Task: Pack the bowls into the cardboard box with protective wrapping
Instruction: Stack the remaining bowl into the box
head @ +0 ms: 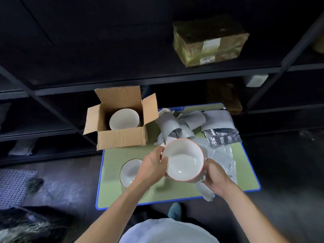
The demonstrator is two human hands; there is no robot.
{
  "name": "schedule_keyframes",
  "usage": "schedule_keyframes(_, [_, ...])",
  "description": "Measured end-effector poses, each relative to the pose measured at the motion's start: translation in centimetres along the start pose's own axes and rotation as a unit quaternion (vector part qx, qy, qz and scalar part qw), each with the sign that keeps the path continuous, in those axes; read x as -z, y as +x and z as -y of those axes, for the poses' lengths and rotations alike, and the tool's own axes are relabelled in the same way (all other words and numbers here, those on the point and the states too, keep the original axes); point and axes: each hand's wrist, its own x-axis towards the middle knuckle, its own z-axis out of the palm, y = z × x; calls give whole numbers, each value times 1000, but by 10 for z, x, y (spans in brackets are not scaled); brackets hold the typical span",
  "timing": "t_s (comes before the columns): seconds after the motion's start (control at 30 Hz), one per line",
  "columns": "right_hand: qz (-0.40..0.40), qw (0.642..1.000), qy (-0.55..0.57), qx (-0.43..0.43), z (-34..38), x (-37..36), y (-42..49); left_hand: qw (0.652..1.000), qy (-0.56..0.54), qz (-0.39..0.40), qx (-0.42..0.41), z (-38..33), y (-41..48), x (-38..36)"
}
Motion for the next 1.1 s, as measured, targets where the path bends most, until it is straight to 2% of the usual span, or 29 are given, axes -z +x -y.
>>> schedule_keyframes(0.17, [56, 995, 84, -1, 8, 5, -8, 999, 34, -22, -24, -5, 0, 1])
schedule_keyframes(0.33, [97, 991, 89, 3, 13, -1, -13, 998, -47, -10, -39, -10, -7, 5])
schedule_keyframes(0.43, [116, 991, 64, 15, 13, -8, -14, 992, -122, 40, -11, -11, -13, 8])
schedule_keyframes(0.53, [139, 990, 33, 15, 13, -15, -14, 993, -114, 27, -6, -6, -17, 11])
schedule_keyframes(0.7, [137, 990, -38, 4, 9, -26, -11, 991, -131, 0, 5, 1, -17, 18])
schedule_keyframes(0.8, [133, 990, -44, 5, 8, -32, -11, 986, -167, -7, 24, 4, -18, 25])
schedule_keyframes(0.87, [131, 991, -41, 2, 10, -38, -12, 980, -193, 15, 52, 7, -21, 34])
schedule_keyframes(1.0, [132, 989, -67, 7, 18, -56, -16, 955, -260, 122, 72, 13, -24, 54])
schedule_keyframes(1.1, [135, 987, -88, 10, 24, -70, -16, 948, -289, 113, 69, 16, -25, 68])
